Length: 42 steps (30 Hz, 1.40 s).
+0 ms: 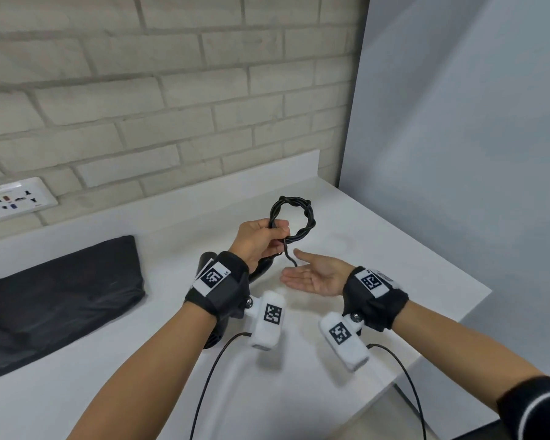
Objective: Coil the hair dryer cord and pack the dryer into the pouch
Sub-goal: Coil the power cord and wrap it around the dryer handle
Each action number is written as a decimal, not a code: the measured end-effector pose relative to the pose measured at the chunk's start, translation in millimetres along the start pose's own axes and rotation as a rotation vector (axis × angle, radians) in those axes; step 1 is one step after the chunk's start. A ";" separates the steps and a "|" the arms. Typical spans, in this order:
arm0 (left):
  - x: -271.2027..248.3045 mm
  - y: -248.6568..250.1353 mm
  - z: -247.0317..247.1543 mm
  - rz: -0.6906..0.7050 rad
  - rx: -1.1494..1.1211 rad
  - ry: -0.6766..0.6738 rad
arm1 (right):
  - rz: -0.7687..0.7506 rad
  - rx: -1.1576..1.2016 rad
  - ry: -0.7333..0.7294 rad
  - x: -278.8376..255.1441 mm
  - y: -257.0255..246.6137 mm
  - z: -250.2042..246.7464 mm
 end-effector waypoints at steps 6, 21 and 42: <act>-1.7 -2.0 7.0 -0.007 0.066 -0.037 | -0.291 0.159 0.099 -4.7 -46.8 -18.2; -1.9 -5.5 8.6 -0.006 0.049 -0.004 | -0.552 0.065 0.106 -29.0 -87.7 -21.3; 1.5 -12.2 6.4 -0.007 -0.043 0.034 | -0.563 -0.643 0.024 -49.6 -89.3 -1.3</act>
Point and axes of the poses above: each hand's wrist, its own x-axis towards the middle knuckle, its own z-axis out of the palm, y = z × x, the point moved 10 cm from there along x, towards the middle knuckle, and after that the axes turned 7 degrees about z, right-handed, at the moved point
